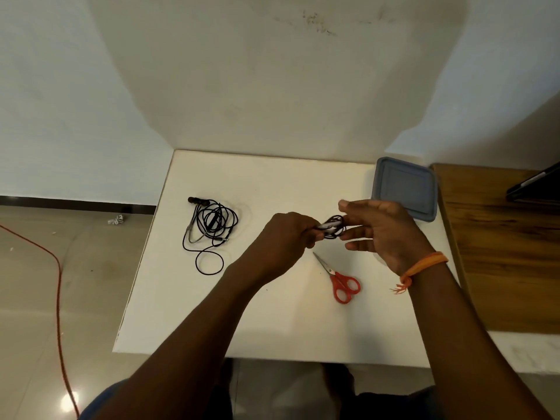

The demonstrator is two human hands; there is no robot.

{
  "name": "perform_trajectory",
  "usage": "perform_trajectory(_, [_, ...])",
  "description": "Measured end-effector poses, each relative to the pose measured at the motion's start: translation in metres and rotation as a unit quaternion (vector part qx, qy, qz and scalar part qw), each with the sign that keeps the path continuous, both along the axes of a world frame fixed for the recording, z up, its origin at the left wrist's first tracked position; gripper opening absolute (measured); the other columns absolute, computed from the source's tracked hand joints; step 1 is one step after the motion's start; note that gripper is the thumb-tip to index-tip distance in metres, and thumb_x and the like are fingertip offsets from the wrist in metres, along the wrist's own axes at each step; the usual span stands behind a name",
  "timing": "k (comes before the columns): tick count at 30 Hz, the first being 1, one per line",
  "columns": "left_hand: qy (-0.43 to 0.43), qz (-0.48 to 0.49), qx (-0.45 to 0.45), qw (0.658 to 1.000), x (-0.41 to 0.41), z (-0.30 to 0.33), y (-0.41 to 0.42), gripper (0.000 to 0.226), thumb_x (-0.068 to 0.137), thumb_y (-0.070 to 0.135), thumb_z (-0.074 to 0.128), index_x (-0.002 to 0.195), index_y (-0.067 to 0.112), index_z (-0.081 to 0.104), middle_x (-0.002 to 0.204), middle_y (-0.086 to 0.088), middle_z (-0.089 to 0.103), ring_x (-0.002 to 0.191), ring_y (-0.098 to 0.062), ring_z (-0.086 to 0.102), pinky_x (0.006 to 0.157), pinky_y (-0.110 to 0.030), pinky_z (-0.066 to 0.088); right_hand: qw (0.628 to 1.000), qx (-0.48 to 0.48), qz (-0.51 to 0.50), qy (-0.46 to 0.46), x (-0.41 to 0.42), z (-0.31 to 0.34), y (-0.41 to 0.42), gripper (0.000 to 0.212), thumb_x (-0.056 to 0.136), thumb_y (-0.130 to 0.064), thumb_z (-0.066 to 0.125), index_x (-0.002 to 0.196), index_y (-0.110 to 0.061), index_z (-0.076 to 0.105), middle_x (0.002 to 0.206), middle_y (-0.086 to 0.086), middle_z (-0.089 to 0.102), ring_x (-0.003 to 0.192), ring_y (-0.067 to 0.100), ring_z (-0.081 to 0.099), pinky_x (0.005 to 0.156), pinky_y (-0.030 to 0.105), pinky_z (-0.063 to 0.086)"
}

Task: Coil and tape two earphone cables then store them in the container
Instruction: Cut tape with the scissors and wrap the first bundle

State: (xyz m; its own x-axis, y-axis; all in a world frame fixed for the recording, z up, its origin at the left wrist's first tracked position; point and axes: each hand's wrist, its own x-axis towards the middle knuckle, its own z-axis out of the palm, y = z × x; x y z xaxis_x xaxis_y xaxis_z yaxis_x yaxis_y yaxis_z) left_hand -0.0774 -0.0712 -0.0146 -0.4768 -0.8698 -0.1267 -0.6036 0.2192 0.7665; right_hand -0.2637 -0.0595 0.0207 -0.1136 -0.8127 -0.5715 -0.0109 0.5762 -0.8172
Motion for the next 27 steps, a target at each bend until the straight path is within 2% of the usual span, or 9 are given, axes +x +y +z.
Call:
perform_trajectory(4, [-0.066, -0.052, -0.045, 0.995, -0.003, -0.008, 0.002, 0.019, 0.096, 0.009, 0.053, 0.081, 0.007, 0.065, 0.074, -0.007, 0.064, 0.067, -0.021, 0.053, 0.057, -0.027, 0.03, 1.0, 0.003, 0.009, 0.004, -0.002, -0.003, 0.0, 0.026, 0.082, -0.008, 0.071, 0.107, -0.003, 0.065, 0.089, 0.017, 0.074, 0.076, 0.029, 0.073, 0.062, 0.032, 0.06])
perform_trajectory(8, [-0.102, -0.113, -0.125, 0.98, -0.005, -0.011, 0.005, 0.016, 0.094, 0.009, 0.054, 0.083, 0.009, 0.065, 0.074, -0.008, 0.063, 0.071, -0.028, 0.055, 0.06, -0.033, 0.034, 0.997, 0.029, 0.063, 0.028, -0.013, -0.006, 0.001, 0.022, 0.087, -0.016, 0.066, 0.109, -0.014, 0.067, 0.092, 0.006, 0.076, 0.089, 0.023, 0.072, 0.076, 0.035, 0.054])
perform_trajectory(12, [-0.087, -0.153, -0.161, 0.971, -0.008, -0.012, 0.008, 0.015, 0.095, 0.012, 0.054, 0.087, 0.014, 0.067, 0.073, -0.004, 0.061, 0.069, -0.022, 0.05, 0.064, -0.038, 0.042, 0.995, 0.037, 0.077, 0.046, -0.02, -0.008, 0.001, 0.024, 0.086, -0.018, 0.068, 0.11, -0.015, 0.066, 0.092, 0.005, 0.076, 0.09, 0.021, 0.072, 0.082, 0.037, 0.053])
perform_trajectory(16, [-0.105, -0.174, -0.197, 0.959, -0.012, -0.022, 0.013, 0.014, 0.093, 0.012, 0.059, 0.082, 0.019, 0.062, 0.07, 0.001, 0.057, 0.063, -0.016, 0.04, 0.063, -0.041, 0.045, 0.996, 0.021, 0.078, 0.049, -0.013, -0.007, 0.0, 0.027, 0.084, -0.01, 0.07, 0.111, -0.01, 0.065, 0.086, 0.01, 0.076, 0.074, 0.023, 0.073, 0.07, 0.032, 0.06])
perform_trajectory(18, [-0.107, -0.177, -0.196, 0.959, -0.014, -0.024, 0.017, 0.013, 0.091, 0.008, 0.06, 0.082, 0.017, 0.064, 0.07, -0.001, 0.058, 0.063, -0.016, 0.038, 0.061, -0.038, 0.043, 0.992, -0.006, 0.098, 0.076, -0.01, -0.004, -0.001, 0.031, 0.082, -0.007, 0.072, 0.112, -0.009, 0.065, 0.084, 0.01, 0.076, 0.073, 0.022, 0.074, 0.063, 0.027, 0.059])
perform_trajectory(21, [-0.113, -0.16, -0.157, 0.968, -0.011, -0.023, 0.018, 0.015, 0.091, 0.004, 0.054, 0.081, 0.01, 0.064, 0.072, -0.008, 0.06, 0.063, -0.018, 0.038, 0.059, -0.033, 0.03, 0.971, -0.085, 0.176, 0.139, -0.002, 0.0, -0.001, 0.036, 0.079, -0.006, 0.076, 0.114, -0.013, 0.065, 0.08, 0.007, 0.076, 0.073, 0.018, 0.074, 0.069, 0.023, 0.058])
perform_trajectory(23, [-0.11, -0.132, -0.097, 0.98, -0.007, -0.021, 0.016, 0.016, 0.092, 0.004, 0.052, 0.082, 0.007, 0.064, 0.075, -0.011, 0.062, 0.065, -0.022, 0.047, 0.06, -0.028, 0.025, 0.95, -0.142, 0.216, 0.173, 0.007, 0.002, 0.0, 0.037, 0.078, -0.006, 0.077, 0.112, -0.015, 0.067, 0.077, 0.002, 0.076, 0.073, 0.011, 0.073, 0.071, 0.015, 0.055])
perform_trajectory(25, [-0.103, -0.088, -0.026, 0.99, -0.005, -0.018, 0.014, 0.014, 0.093, 0.007, 0.053, 0.086, 0.003, 0.065, 0.081, -0.013, 0.066, 0.073, -0.026, 0.059, 0.061, -0.031, 0.035, 0.934, -0.181, 0.241, 0.191, 0.015, 0.003, 0.001, 0.038, 0.076, -0.004, 0.078, 0.111, -0.017, 0.068, 0.078, -0.001, 0.076, 0.075, 0.005, 0.072, 0.073, 0.011, 0.053])
perform_trajectory(27, [-0.078, -0.028, 0.078, 0.993, -0.005, -0.014, 0.01, 0.014, 0.092, 0.008, 0.055, 0.086, 0.0, 0.066, 0.084, -0.016, 0.069, 0.076, -0.027, 0.064, 0.063, -0.035, 0.048, 0.923, -0.205, 0.259, 0.198, 0.022, 0.003, 0.003, 0.039, 0.074, -0.003, 0.079, 0.11, -0.017, 0.069, 0.079, 0.0, 0.076, 0.077, 0.005, 0.072, 0.077, 0.015, 0.055])
